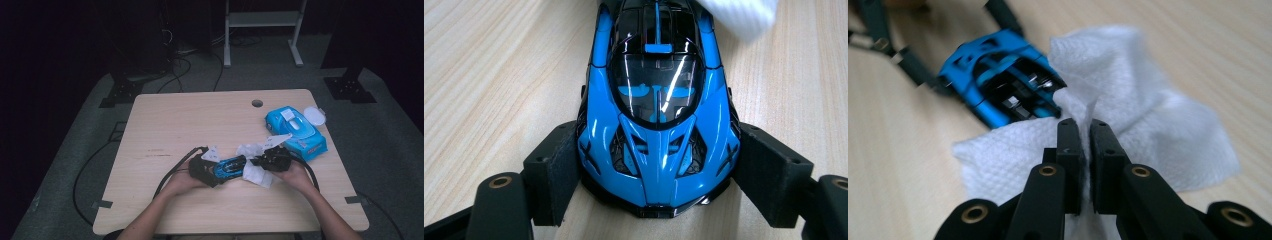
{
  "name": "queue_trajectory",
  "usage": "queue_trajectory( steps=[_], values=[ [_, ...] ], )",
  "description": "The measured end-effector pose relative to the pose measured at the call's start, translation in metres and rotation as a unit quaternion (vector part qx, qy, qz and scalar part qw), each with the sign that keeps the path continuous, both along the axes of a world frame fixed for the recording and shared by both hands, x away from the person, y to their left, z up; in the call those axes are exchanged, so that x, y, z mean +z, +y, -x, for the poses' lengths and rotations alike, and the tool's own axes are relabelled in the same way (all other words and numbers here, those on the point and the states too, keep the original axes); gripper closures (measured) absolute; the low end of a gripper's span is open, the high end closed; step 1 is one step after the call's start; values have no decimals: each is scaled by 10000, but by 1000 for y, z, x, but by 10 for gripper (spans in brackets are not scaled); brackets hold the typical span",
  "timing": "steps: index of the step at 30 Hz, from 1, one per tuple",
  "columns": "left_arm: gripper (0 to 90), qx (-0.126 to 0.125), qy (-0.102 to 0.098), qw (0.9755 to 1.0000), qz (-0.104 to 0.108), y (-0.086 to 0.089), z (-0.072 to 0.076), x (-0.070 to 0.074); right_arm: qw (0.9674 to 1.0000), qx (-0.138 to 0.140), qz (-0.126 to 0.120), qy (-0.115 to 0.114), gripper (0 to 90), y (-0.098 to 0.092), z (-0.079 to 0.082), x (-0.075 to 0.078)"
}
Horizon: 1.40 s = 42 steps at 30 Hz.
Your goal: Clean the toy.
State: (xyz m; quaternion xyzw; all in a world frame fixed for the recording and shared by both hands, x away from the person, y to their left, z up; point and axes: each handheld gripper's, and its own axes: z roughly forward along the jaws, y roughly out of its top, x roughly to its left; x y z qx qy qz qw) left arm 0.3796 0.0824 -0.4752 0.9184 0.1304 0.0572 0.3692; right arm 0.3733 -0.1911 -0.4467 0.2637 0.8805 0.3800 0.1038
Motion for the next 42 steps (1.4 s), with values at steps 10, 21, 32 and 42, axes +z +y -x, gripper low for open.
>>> queue_trajectory(
  steps=[10, 21, 32, 42],
  values=[
    [239, 21, 38, 10000, -2, 0, -2, 0, 9994, 15, -230, 239, 854, 20, -14, 0],
    [241, 23, -11, 10000, -19, -1, -2, 0, 9990, -279, -265, 217, 853, 2, -18, -1],
    [242, -9, -13, 10000, -69, -3, -3, 1, 9981, -497, -325, 163, 855, 21, -33, -3],
    [241, -30, 2, 10000, -41, -1, -4, 1, 9975, -585, -354, 168, 857, 12, -35, -2]
  ],
)
